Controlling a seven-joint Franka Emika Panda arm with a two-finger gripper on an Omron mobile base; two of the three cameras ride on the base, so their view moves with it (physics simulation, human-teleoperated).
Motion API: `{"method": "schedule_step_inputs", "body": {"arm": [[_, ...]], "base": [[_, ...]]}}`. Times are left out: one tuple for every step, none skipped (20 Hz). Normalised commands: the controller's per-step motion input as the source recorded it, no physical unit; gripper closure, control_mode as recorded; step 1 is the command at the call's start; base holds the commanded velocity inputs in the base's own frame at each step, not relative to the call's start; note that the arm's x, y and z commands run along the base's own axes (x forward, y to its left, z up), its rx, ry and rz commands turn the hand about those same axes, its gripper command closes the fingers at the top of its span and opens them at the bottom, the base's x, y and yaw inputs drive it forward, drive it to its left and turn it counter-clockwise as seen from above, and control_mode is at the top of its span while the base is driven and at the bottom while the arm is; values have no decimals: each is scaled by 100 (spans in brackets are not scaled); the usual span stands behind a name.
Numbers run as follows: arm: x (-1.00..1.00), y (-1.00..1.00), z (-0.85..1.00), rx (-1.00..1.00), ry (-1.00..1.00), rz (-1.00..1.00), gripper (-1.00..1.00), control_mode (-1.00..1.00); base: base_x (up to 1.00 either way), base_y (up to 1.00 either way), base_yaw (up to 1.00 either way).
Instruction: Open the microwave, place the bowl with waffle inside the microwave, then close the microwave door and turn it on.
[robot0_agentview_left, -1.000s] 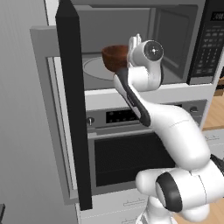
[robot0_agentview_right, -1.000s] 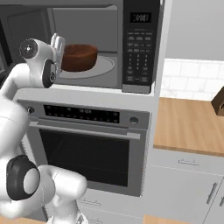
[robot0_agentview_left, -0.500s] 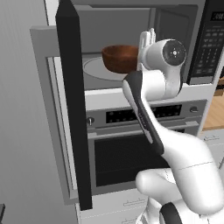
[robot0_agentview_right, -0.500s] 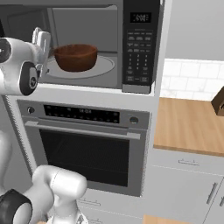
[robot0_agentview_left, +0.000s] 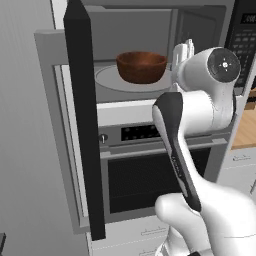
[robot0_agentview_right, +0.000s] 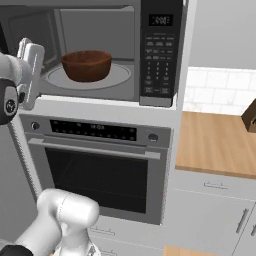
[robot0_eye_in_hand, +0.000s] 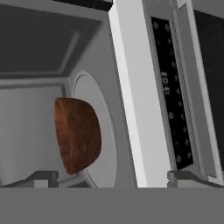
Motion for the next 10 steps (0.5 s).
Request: {"method": "schedule_step_inputs", "body": {"arm": [[-46, -3, 0, -17, 0, 0, -100, -100], [-53, 0, 0, -35, -3, 3, -100, -100], [-35, -4, 0, -46, -12, 8, -100, -100], [-21, -21, 0, -51, -13, 13, -100, -100], [-11, -31, 0, -57, -14, 16, -100, -100], [0, -55, 0, -59, -19, 21, -100, -100], [0, -69, 0, -59, -21, 26, -100, -100], [0, -87, 0, -57, -18, 28, -100, -100], [0, -96, -7, -59, -13, 23, -100, -100], [0, -96, -14, -57, -13, 24, -100, -100]], "base": [[0, 0, 0], [0, 0, 0], [0, 0, 0], [0, 0, 0], [0, 0, 0], [0, 0, 0], [0, 0, 0], [0, 0, 0], [0, 0, 0], [0, 0, 0]]}}
